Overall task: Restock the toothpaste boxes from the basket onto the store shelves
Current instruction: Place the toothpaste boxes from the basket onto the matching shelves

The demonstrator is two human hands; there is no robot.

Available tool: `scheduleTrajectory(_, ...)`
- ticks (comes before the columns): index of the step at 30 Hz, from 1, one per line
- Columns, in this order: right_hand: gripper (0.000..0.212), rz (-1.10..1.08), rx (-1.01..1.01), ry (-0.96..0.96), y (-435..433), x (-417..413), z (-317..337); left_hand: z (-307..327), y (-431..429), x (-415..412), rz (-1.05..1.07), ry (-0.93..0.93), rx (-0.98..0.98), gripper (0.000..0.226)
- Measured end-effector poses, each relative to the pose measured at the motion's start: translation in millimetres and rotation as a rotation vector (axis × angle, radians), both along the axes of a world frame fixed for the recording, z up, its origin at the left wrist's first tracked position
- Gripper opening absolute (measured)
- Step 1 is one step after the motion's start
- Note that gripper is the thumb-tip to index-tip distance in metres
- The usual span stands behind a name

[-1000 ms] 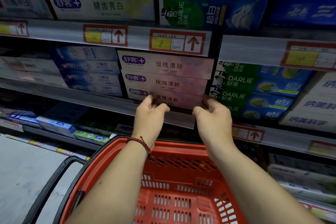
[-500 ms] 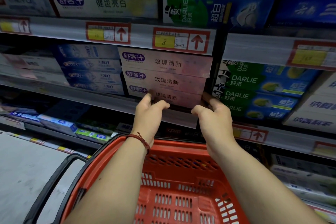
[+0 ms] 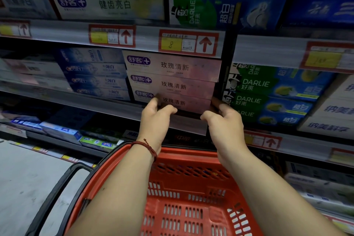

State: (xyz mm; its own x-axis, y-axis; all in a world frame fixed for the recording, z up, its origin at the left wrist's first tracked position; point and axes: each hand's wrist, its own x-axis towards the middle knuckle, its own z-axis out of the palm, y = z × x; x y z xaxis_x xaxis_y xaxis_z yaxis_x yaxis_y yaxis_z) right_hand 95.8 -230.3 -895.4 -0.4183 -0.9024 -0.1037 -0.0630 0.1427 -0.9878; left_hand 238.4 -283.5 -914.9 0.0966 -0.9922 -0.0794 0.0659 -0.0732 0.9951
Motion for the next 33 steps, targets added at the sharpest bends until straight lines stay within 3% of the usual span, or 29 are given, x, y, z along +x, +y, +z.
scheduleTrajectory(6, 0.054, -0.036, -0.061, 0.07, -5, 3, 11, 28, -4, 20, 0.294, -0.173, -0.115, 0.057)
scheduleTrajectory(12, 0.055, -0.046, -0.147, 0.143, -7, 3, 21, 46, -35, 51, 0.259, -0.353, -0.19, 0.083)
scheduleTrajectory(17, 0.058, -0.058, -0.161, 0.16, -10, 9, 19, 44, -38, 61, 0.139, -0.367, -0.208, 0.056)
scheduleTrajectory(22, 0.05, -0.05, -0.182, 0.151, -12, 8, 20, 41, -43, 69, 0.101, -0.203, -0.227, 0.031)
scheduleTrajectory(29, 0.053, -0.035, -0.171, 0.195, -14, 1, 16, 31, -43, 73, 0.143, -0.051, -0.206, 0.037)
scheduleTrajectory(33, 0.04, -0.102, -0.106, 0.133, -13, 1, 12, 19, -43, 80, 0.155, -0.081, -0.148, 0.042)
